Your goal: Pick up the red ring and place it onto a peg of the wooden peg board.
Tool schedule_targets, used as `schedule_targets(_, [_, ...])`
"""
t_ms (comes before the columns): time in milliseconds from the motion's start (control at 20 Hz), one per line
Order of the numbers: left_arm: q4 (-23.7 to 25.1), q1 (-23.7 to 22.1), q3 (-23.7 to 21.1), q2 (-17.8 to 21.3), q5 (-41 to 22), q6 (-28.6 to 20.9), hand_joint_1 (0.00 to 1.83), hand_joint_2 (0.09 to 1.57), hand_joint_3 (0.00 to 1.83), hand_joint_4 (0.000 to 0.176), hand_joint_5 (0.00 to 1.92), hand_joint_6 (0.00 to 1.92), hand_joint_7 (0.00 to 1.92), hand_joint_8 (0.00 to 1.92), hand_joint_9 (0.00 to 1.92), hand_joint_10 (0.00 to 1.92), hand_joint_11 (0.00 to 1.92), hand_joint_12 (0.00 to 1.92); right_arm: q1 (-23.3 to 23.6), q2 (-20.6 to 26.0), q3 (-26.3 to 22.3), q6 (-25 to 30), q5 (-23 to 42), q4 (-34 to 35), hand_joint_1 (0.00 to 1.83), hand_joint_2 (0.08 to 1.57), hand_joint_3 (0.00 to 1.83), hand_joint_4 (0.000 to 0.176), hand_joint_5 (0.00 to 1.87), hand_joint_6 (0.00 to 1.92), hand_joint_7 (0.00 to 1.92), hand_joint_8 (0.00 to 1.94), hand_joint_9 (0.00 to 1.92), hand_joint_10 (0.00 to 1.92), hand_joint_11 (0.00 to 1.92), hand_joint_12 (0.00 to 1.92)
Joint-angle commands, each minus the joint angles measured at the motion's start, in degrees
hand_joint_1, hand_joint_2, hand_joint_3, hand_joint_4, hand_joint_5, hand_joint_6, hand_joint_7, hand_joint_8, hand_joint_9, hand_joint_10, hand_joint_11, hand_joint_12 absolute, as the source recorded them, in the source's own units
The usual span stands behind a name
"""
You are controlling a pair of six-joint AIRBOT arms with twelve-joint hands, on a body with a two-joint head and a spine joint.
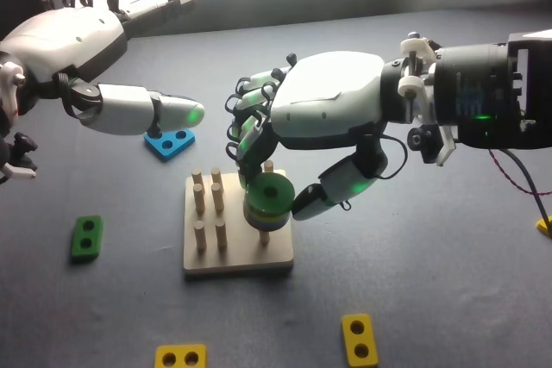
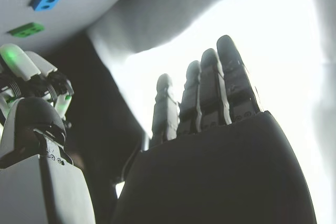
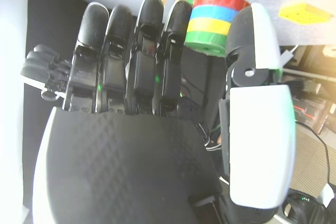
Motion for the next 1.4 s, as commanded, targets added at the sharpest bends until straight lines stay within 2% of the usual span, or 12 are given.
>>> schedule_targets(0, [0.2,-0.9,0.4,-0.3,-7.0,0.0,0.46,0.99,0.00,0.160,0.09,0.00,0.04,0.00,0.06,0.00,0.00,0.38,0.4,-0.2,0.2,0.0,3.0,2.5,1.14,1.10,0.00,0.000,1.01,0.95,0.62,0.31,0.22,0.79,0.06,1.50])
schedule_targets(50, [0.2,-0.9,0.4,-0.3,-7.0,-0.1,0.45,1.00,0.00,0.155,0.09,0.00,0.04,0.00,0.06,0.00,0.00,0.38,0.4,-0.2,0.2,0.0,2.9,2.5,1.16,1.10,0.00,0.000,1.02,0.94,0.63,0.31,0.24,0.79,0.07,1.49])
schedule_targets(250, [0.2,-1.0,0.4,-0.3,-7.0,-0.1,0.45,1.00,0.00,0.159,0.10,0.00,0.05,0.00,0.07,0.00,0.00,0.40,0.1,-0.6,0.2,0.0,2.9,2.5,1.15,1.10,0.00,0.000,1.00,0.97,0.64,0.31,0.24,0.80,0.11,1.52])
schedule_targets(550, [0.3,-1.1,0.4,-0.3,-7.0,-0.1,0.45,1.00,0.00,0.153,0.10,0.00,0.06,0.00,0.07,0.00,0.00,0.42,-0.7,-1.0,0.2,0.6,3.0,2.5,1.16,1.10,0.00,0.000,1.00,0.96,0.63,0.34,0.24,0.85,0.14,1.54])
schedule_targets(600, [0.3,-1.1,0.4,-0.3,-7.0,-0.1,0.45,1.00,0.00,0.155,0.09,0.00,0.05,0.00,0.07,0.00,0.00,0.41,-1.0,-1.1,0.2,1.0,3.3,2.5,1.16,1.10,0.00,0.000,1.00,0.96,0.63,0.34,0.21,0.85,0.12,1.56])
schedule_targets(650, [0.3,-1.1,0.4,-0.3,-7.0,-0.1,0.44,1.00,0.00,0.149,0.09,0.00,0.05,0.00,0.07,0.00,0.00,0.41,-1.1,-1.2,0.2,1.6,3.4,2.0,1.16,1.11,0.00,0.000,0.99,0.97,0.62,0.34,0.20,0.86,0.07,1.55])
schedule_targets(900, [0.3,-1.2,0.3,-0.3,-7.0,-0.1,0.45,0.99,0.00,0.148,0.09,0.00,0.04,0.00,0.06,0.00,0.00,0.38,-1.6,-1.4,0.2,4.2,3.7,-0.4,1.16,1.10,0.00,0.000,1.00,0.96,0.60,0.34,0.15,0.90,0.06,1.57])
schedule_targets(1000, [0.3,-1.2,0.3,-0.3,-7.0,-0.1,0.44,0.99,0.00,0.140,0.09,0.00,0.04,0.00,0.06,0.00,0.00,0.38,-1.7,-1.4,0.2,5.0,4.2,-1.0,1.15,1.11,0.00,0.000,0.98,0.98,0.57,0.33,0.13,0.90,0.04,1.58])
schedule_targets(1250, [0.3,-1.2,0.3,-0.3,-7.0,-0.1,0.43,0.99,0.00,0.144,0.08,0.00,0.04,0.00,0.06,0.00,0.00,0.36,-1.6,-1.4,-0.1,7.4,5.0,-3.8,1.13,1.14,0.00,0.000,0.93,1.08,0.54,0.32,0.11,0.86,0.06,1.60])
schedule_targets(1300, [0.3,-1.2,0.3,-0.3,-7.0,-0.1,0.44,0.98,0.00,0.155,0.08,0.00,0.04,0.00,0.05,0.00,0.00,0.31,-1.6,-1.4,-0.1,7.6,4.9,-4.3,1.14,1.13,0.00,0.000,0.94,1.06,0.55,0.32,0.12,0.86,0.07,1.60])
schedule_targets(1350, [0.3,-1.1,0.3,-0.3,-7.0,-0.1,0.44,0.99,0.00,0.152,0.08,0.00,0.04,0.00,0.04,0.00,0.00,0.29,-1.5,-1.4,-0.1,7.7,4.9,-4.4,1.14,1.11,0.00,0.000,0.98,1.00,0.57,0.32,0.15,0.84,0.08,1.57])
